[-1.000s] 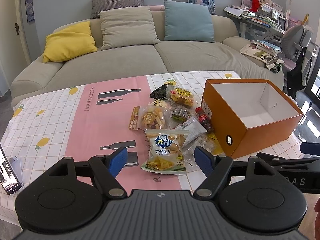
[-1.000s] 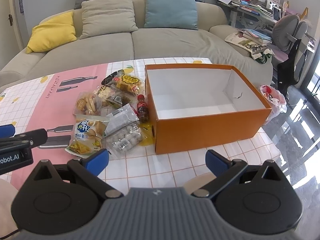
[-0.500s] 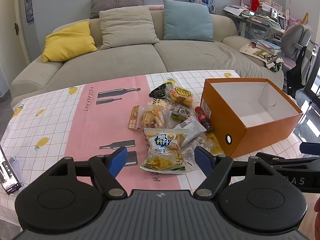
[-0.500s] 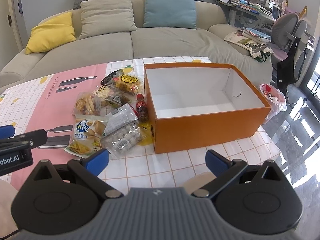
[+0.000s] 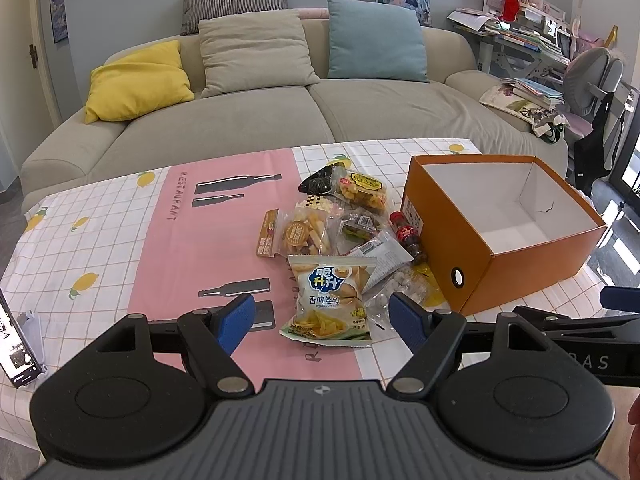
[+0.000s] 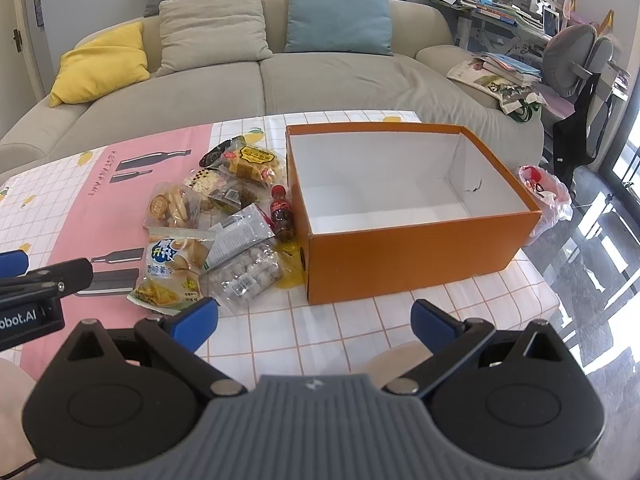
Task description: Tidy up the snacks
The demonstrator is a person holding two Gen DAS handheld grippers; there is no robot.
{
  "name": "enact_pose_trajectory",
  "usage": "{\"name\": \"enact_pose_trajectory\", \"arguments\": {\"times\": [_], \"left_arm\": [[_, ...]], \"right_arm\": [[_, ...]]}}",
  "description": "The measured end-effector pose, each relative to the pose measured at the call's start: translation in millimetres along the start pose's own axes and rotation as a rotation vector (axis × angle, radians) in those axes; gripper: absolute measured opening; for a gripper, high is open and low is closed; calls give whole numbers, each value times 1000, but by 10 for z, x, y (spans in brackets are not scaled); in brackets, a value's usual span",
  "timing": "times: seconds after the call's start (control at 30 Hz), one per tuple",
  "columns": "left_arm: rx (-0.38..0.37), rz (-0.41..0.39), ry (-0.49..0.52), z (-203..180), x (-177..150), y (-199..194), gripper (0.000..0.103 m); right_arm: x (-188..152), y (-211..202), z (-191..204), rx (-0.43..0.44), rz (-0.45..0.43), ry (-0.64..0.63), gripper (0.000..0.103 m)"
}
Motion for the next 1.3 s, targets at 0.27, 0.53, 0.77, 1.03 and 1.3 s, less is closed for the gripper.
{"name": "enact_pose_trajectory", "arguments": {"times": [0.27, 0.53, 0.77, 1.03, 1.3], "left_arm": [[9, 0, 5, -14, -37, 39, 88], [-84, 79, -96, 84, -203, 373, 73], [-134, 124, -150, 138, -240, 614, 71], [-211, 152, -181, 131, -147, 1004, 85], [-195, 198, -137, 62, -104, 1441, 86]], "right_arm": [[-13, 93, 23, 22, 7, 9, 100], [-89, 223, 235, 217, -44, -42, 96], [-190, 525, 401, 257, 11, -102, 65], [-144, 982, 568, 276, 59, -173, 33], [-97, 1388, 750, 307, 78, -216, 33]]}}
Point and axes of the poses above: each gripper's, at about its wrist camera, not at the fingertips, and y roughly the way its jaws point, z to its left, x to its top, the point moved 7 cm from there along y, roughly the way its jaws point, and after that the axes turned 12 degrees about y, right-handed, at the moved point
